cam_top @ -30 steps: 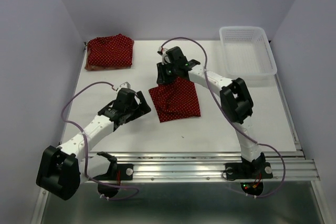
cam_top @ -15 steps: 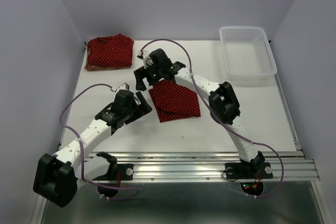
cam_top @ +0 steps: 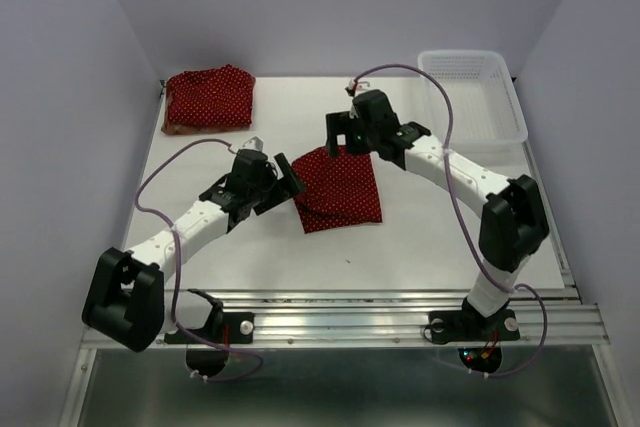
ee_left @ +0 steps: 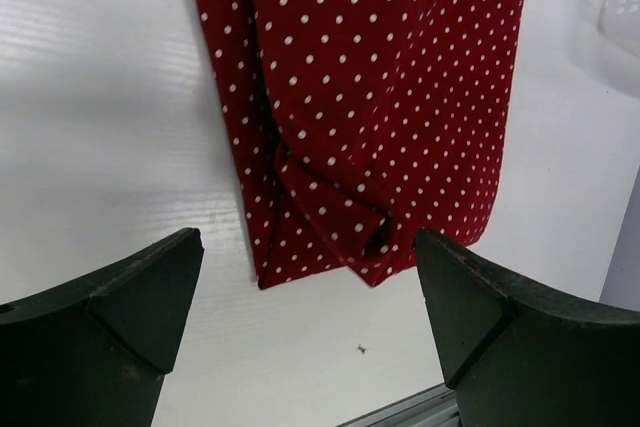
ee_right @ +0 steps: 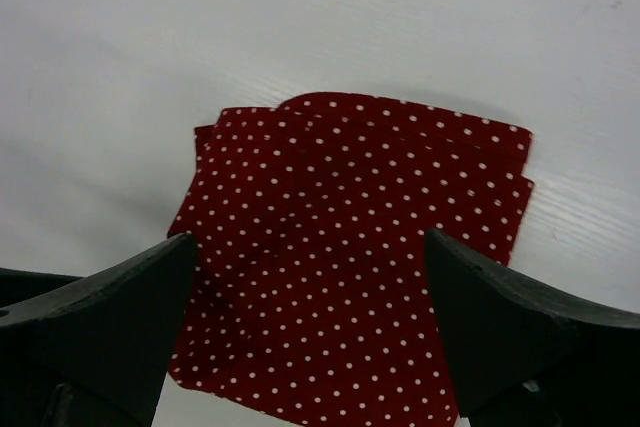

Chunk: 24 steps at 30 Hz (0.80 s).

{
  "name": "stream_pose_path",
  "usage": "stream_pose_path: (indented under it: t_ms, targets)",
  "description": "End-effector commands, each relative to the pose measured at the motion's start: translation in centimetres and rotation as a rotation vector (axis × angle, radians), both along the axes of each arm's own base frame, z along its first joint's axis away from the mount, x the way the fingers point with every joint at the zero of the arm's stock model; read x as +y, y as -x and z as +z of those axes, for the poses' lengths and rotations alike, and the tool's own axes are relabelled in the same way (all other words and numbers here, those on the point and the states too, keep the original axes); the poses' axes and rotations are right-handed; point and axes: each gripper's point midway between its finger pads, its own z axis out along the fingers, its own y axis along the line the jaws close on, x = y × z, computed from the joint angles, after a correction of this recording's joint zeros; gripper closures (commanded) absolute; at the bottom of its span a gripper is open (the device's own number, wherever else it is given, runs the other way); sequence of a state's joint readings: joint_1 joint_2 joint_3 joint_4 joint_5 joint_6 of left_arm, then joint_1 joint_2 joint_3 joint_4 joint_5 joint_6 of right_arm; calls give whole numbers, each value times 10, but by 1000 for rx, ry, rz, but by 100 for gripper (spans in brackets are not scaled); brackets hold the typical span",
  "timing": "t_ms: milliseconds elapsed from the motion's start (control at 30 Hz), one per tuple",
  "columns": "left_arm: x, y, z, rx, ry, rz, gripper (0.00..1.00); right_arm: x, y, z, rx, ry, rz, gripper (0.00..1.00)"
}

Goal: Fold and stack the skirts
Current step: Fold the skirt

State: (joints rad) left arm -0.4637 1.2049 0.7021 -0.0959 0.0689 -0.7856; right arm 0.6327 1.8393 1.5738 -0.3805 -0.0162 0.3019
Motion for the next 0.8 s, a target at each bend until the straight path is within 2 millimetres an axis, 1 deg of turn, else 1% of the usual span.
stream_pose_path:
  t_ms: [0,33,67,100,133,167,200,233,267,300,333,367,433,467,500,533,567,600,633,667,700,733,767]
  targets:
    - [-25,-29,30,-96,53,-63,1,-44,14,-11,-33,67,-180,0]
    - [-31,-37,30,-104,55,-78,1,-50,20,-15,-26,73,-193,0]
    - [-33,-39,28,-101,52,-85,1,-55,25,-19,-18,79,-202,0]
    - [-36,-40,25,-95,52,-94,1,-61,34,-33,10,98,-199,0]
    - [-40,-41,18,-78,45,-108,2,-62,38,-33,14,87,-198,0]
    - [-42,-41,14,-69,44,-118,8,-66,40,-38,28,89,-201,0]
    - [-46,-40,11,-62,44,-129,12,-67,44,-43,42,91,-197,0]
    - [-48,-38,1,-38,35,-138,16,-72,50,-53,62,103,-203,0]
    - [-49,-36,-4,-27,26,-146,25,-74,52,-58,71,112,-206,0]
    - [-51,-32,-13,-4,17,-154,31,-77,56,-67,90,126,-207,0]
    - [-49,-26,-22,18,9,-156,38,-79,59,-72,98,134,-205,0]
    - [-49,-22,-30,34,2,-158,49,-79,61,-76,107,139,-200,0]
    - [-46,-12,-42,70,-5,-152,63,-78,66,-86,135,142,-182,0]
    - [-40,-1,-55,103,-18,-148,77,-78,71,-93,149,142,-169,0]
    - [-37,4,-60,123,-13,-132,81,-76,74,-98,165,137,-155,0]
    - [-31,16,-70,144,-24,-122,81,-78,79,-106,183,139,-156,0]
    - [-28,20,-73,153,-27,-110,81,-77,79,-106,187,134,-154,0]
    - [-25,23,-72,148,-22,-85,80,-80,86,-117,212,148,-153,0]
    - [-19,34,-82,172,-35,-79,79,-82,89,-122,223,152,-155,0]
    - [-16,37,-85,177,-38,-72,77,-84,92,-127,233,159,-159,0]
    - [-13,39,-86,176,-39,-58,75,-88,99,-138,259,171,-154,0]
    - [-9,46,-93,191,-49,-56,75,-88,101,-143,266,169,-152,0]
    - [-8,47,-95,194,-54,-53,75,-88,105,-147,280,166,-146,0]
